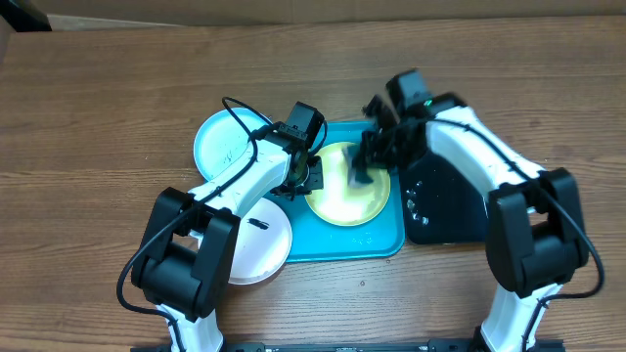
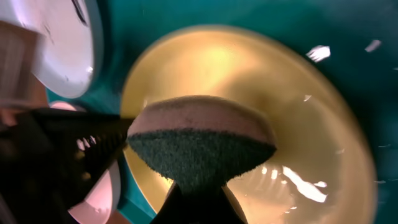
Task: Clean dirty plates on tray and stack at the side
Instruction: 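Scrub the yellow plate surface with the sponge in the right gripper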
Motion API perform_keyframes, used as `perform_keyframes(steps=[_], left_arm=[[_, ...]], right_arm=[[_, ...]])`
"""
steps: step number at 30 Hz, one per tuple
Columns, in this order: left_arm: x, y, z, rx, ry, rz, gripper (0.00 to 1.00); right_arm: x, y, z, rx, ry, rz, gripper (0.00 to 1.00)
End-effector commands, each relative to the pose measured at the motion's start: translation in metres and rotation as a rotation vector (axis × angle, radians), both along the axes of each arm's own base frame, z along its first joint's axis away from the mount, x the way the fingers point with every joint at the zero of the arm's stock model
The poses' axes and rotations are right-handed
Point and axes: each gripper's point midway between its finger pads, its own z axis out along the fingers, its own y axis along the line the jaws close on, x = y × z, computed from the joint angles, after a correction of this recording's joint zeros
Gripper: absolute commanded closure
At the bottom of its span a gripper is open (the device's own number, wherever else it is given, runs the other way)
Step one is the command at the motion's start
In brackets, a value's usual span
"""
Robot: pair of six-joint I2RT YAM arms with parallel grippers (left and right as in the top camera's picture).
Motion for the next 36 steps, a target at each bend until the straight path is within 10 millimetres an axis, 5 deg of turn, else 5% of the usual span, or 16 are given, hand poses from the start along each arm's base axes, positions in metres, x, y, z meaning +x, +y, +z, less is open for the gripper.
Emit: perform_keyframes(steps=[1, 10, 20, 25, 31, 36], left_arm=[[-0.003, 0.001, -0.007, 0.018, 0.012, -0.009, 0.96], [-0.003, 0.001, -0.007, 0.017, 0.010, -0.009, 0.96], [-0.003, 0.001, -0.007, 0.018, 0.011, -0.009, 0.96], [-0.003, 0.001, -0.007, 0.018, 0.010, -0.009, 0.96], [-0.003, 0.001, -0.007, 0.018, 0.010, -0.009, 0.96], [-0.004, 0.001, -0.007, 0.021, 0.016, -0.009, 0.96]], right_arm=[[0.015, -0.013, 0.025, -0.047, -0.102, -0.007, 0.96], [0.004, -0.022, -0.027, -0.281, -0.161, 0.015, 0.96], [-0.003, -0.017, -0.061, -0.292, -0.196, -0.007, 0.96], [-0.009, -0.008, -0.059, -0.218, -0.161, 0.006, 0.96], [-0.029, 0.041, -0.028, 0.125, -0.106, 0.134, 0.96], [-0.009, 0.045, -0.005, 0.143, -0.167, 0.128, 0.96]])
